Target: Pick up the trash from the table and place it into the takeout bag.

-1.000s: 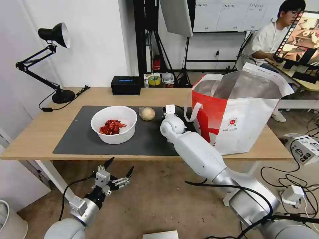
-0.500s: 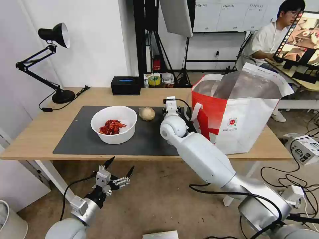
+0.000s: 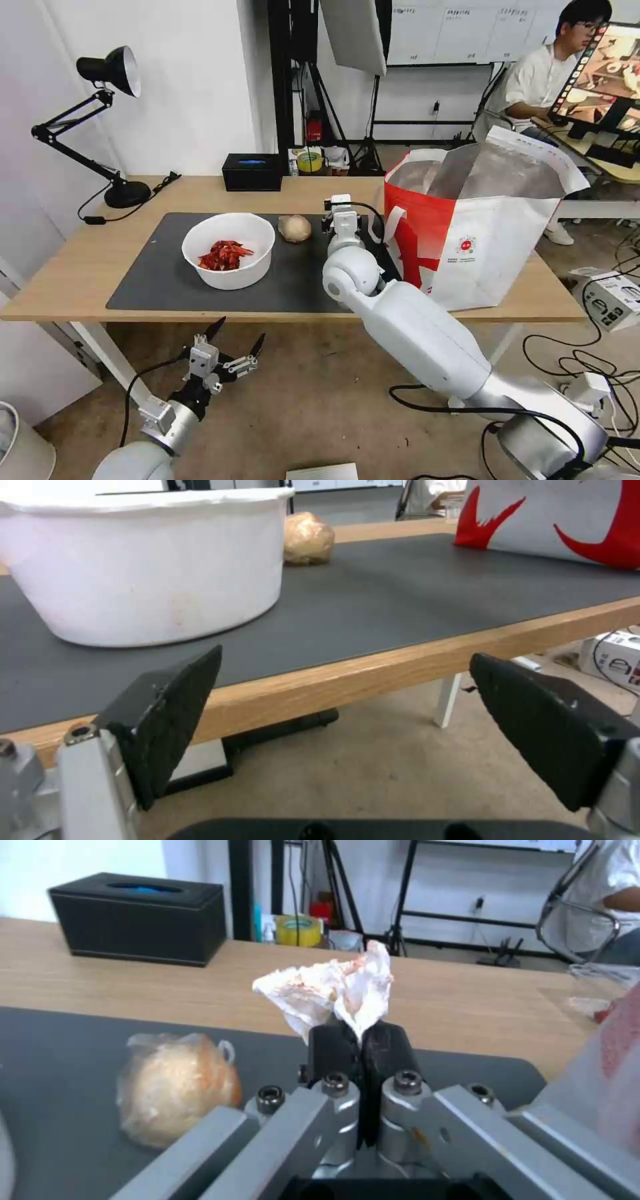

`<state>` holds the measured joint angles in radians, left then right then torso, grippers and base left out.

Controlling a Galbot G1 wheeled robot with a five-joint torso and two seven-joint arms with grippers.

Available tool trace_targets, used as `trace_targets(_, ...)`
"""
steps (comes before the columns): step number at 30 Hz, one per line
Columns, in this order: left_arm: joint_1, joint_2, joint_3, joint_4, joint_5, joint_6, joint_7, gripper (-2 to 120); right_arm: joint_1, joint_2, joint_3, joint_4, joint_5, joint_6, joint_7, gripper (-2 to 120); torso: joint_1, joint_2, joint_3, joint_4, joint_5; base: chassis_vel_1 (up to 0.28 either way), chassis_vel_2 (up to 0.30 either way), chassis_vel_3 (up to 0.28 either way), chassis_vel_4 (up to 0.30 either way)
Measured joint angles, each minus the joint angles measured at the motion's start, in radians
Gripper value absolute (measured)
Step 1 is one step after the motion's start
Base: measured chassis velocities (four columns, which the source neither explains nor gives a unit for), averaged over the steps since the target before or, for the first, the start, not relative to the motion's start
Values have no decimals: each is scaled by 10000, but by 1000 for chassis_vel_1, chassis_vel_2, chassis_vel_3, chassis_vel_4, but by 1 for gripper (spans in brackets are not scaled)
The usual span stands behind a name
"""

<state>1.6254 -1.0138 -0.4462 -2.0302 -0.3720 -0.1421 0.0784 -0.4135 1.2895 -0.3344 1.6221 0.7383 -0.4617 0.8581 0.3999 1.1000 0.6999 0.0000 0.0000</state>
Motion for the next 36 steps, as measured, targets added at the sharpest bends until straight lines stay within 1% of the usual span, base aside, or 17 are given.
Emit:
trace_targets(3,14,-22,-94,-2,-11,-3,0,100,-326,-288,-23,596,-1,-6,-30,0,1,0,0,0,0,0,0,0,0)
trace_targets(4,14,-22,-94,-2,-11,-3,0,100,-326,-288,-23,596,-1,-6,-30,0,1,0,0,0,0,0,0,0,0)
trace_targets(6,37,-13,-169,-36,-33,-4,0,100,-668,-570,-23,1131,-63,157,-274,0,0,0,0,0,1,0,0,0,0)
trace_targets(8,43,-5,-183,-42,-36,-4,0,100,-781,-656,-8,1287,-109,229,-394,0,0,0,0,0,1,0,0,0,0)
trace_targets(10,60,16,-220,-55,-42,-4,0,100,-1121,-913,124,1745,-212,420,-779,0,0,0,0,0,1,0,0,0,0)
trace_targets(11,63,12,-238,-57,-44,-4,0,100,-1440,-1155,300,2091,-421,794,-1203,0,-1,0,0,-1,1,0,0,0,0)
trace_targets(12,63,12,-238,-57,-44,-4,0,100,-1440,-1155,300,2091,-421,794,-1203,0,-1,0,0,-1,1,0,0,0,0)
trace_targets(14,66,-36,-242,-58,-44,-6,-2,100,-1883,-1503,616,2518,-732,1344,-1815,0,0,0,0,0,2,0,0,0,0)
trace_targets(16,67,-59,-241,-58,-42,-6,-3,100,-2012,-1626,750,2672,-828,1526,-2023,0,0,0,0,-1,2,0,0,0,0)
trace_targets(18,90,-110,-204,-75,-38,-7,-5,100,-2344,-1981,1125,3054,-1384,2052,-2746,0,0,0,0,-1,3,0,0,0,0)
trace_targets(19,90,-110,-204,-75,-38,-7,-5,100,-2344,-1981,1125,3054,-1384,2052,-2746,0,0,0,0,-1,3,0,0,0,0)
trace_targets(22,137,-204,-157,-102,-34,-8,-8,100,-2644,-2399,1624,3497,-2026,2663,-3477,0,0,0,0,0,2,0,0,0,0)
trace_targets(25,144,-228,-148,-114,-19,-8,-8,100,-2752,-2560,1854,3729,-2123,2870,-3641,0,-1,0,0,-1,2,0,0,0,0)
trace_targets(29,146,-246,-102,-159,-27,-3,-22,100,-3006,-2962,2505,4253,-2154,3146,-3808,0,-1,0,0,0,3,0,0,0,0)
trace_targets(33,105,-236,-34,-163,-29,9,-31,100,-3116,-3304,2990,4581,-1944,3257,-3809,0,0,0,0,-1,2,0,0,0,0)
trace_targets(34,72,-233,31,-162,-30,20,-40,100,-3123,-3512,3230,4736,-1779,3338,-3797,0,0,0,0,-1,1,0,0,0,0)
trace_targets(36,58,-242,75,-158,-29,22,-43,100,-3110,-3671,3348,4814,-1669,3409,-3774,0,-1,0,0,-1,2,0,0,0,0)
